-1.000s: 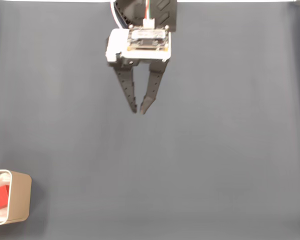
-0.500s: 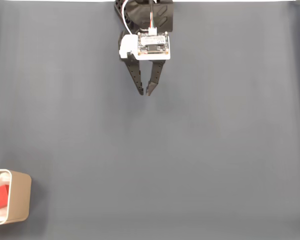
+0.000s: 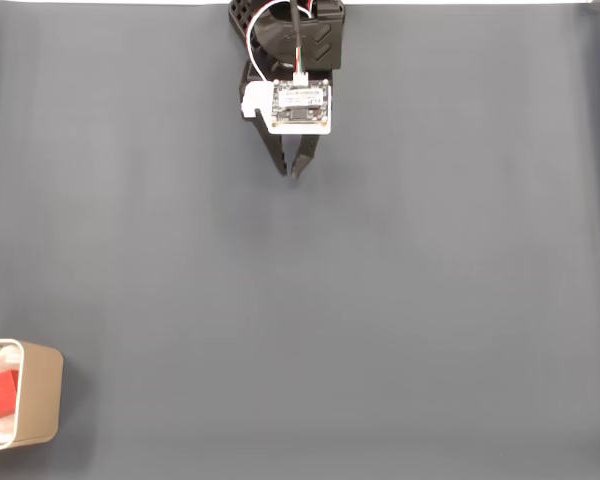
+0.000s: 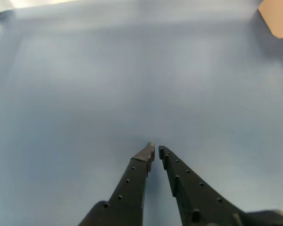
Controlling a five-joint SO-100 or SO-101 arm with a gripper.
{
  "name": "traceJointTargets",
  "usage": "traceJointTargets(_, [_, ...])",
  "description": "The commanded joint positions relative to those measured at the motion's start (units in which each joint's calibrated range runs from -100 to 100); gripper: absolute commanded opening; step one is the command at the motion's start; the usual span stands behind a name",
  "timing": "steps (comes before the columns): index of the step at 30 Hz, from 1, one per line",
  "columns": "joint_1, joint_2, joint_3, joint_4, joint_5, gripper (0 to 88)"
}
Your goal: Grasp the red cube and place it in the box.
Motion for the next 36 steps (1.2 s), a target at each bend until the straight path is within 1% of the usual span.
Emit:
traceJointTargets(1, [-1.26, -1.82, 0.81, 6.81, -1.42, 0.0])
traceJointTargets(5, [-1.55, -2.17, 0.81, 11.57, -1.81, 0.0])
traceJointTargets(12, [-1.33, -2.17, 0.81, 18.54, 0.2, 0.0])
traceJointTargets(18, [-1.19, -2.17, 0.81, 18.7, 1.12, 0.2])
traceJointTargets(36, [-1.19, -2.17, 0.81, 18.7, 0.93, 0.4])
